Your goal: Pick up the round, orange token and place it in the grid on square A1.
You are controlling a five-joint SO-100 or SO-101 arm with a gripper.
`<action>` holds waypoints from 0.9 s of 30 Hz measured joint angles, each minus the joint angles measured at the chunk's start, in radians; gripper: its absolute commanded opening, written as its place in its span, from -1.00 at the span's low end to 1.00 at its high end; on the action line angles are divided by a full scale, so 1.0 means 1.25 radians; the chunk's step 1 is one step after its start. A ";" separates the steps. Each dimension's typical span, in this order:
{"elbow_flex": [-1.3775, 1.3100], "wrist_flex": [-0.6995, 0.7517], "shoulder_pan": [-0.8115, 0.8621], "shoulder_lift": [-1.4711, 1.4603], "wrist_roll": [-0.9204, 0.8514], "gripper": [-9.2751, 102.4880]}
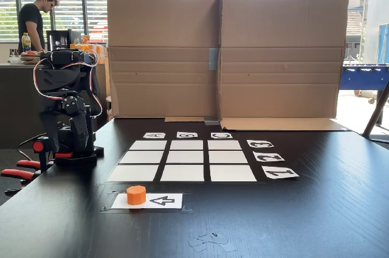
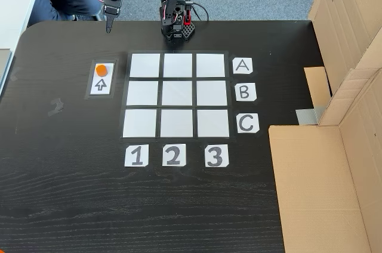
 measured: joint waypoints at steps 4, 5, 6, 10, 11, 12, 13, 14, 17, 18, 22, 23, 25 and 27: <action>-0.063 0.002 -0.033 -0.054 0.022 -0.38; -0.074 0.002 -0.039 -0.065 0.027 -0.37; -0.090 0.002 -0.043 -0.076 0.033 -0.36; -0.130 0.017 -0.080 -0.107 0.047 -0.31; -0.140 0.020 -0.087 -0.113 0.052 -0.29; -0.150 0.021 -0.092 -0.120 0.054 -0.29; -0.161 0.022 -0.101 -0.131 0.060 -0.28; -0.173 0.022 -0.110 -0.145 0.066 -0.27; -0.218 0.022 -0.135 -0.191 0.083 -0.27; -0.232 0.022 -0.141 -0.209 0.088 -0.27; -0.261 0.022 -0.166 -0.260 0.091 -0.26; -0.270 0.022 -0.171 -0.276 0.091 -0.26; -0.290 0.022 -0.179 -0.308 0.096 -0.26; -0.307 0.022 -0.187 -0.337 0.097 -0.26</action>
